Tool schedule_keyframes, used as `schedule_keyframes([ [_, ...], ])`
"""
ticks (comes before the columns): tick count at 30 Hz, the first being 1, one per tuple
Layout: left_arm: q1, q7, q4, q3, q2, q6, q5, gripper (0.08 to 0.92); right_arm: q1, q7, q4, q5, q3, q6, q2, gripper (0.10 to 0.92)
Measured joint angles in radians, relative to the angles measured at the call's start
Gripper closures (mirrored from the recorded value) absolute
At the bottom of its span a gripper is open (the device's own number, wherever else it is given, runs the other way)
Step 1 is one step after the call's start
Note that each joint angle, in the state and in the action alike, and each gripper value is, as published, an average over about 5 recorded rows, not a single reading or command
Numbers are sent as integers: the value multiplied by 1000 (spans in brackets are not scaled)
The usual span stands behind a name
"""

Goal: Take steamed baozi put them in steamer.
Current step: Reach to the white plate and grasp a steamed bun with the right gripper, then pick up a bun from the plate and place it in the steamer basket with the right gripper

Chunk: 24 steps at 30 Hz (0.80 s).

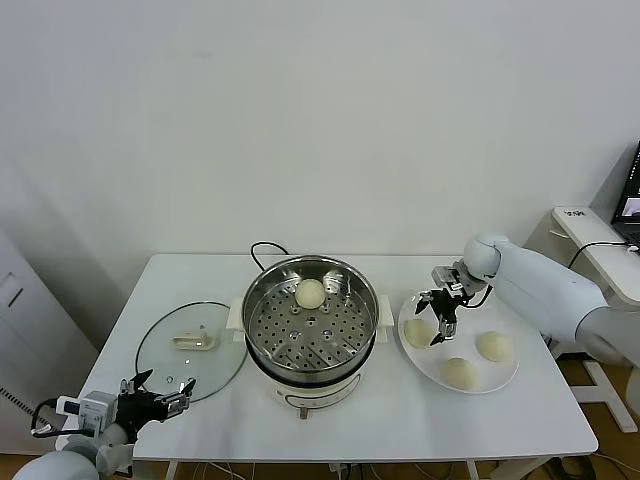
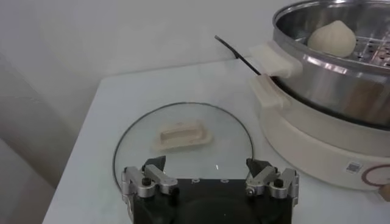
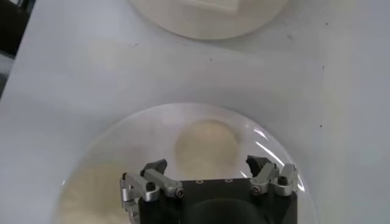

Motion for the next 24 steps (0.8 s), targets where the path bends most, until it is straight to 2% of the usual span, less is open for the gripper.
schedule_keyframes([
  [5,1,0,0,-2,0,0,0,177,-23,10,-11,-16,30,-1,9,375],
  [9,0,-2,0,-3,-1,0,0,177,-35,18,-12,-24,45,-1,9,485],
  [12,0,-3,-1,-3,-3,0,0,177,-38,21,-11,-25,52,-4,7,531],
  [18,-1,-9,-2,-3,-5,5,0,177,-7,7,13,4,26,-21,-13,541],
  [24,0,-10,-4,-4,-5,6,0,177,113,-23,87,103,-80,-58,-58,541],
])
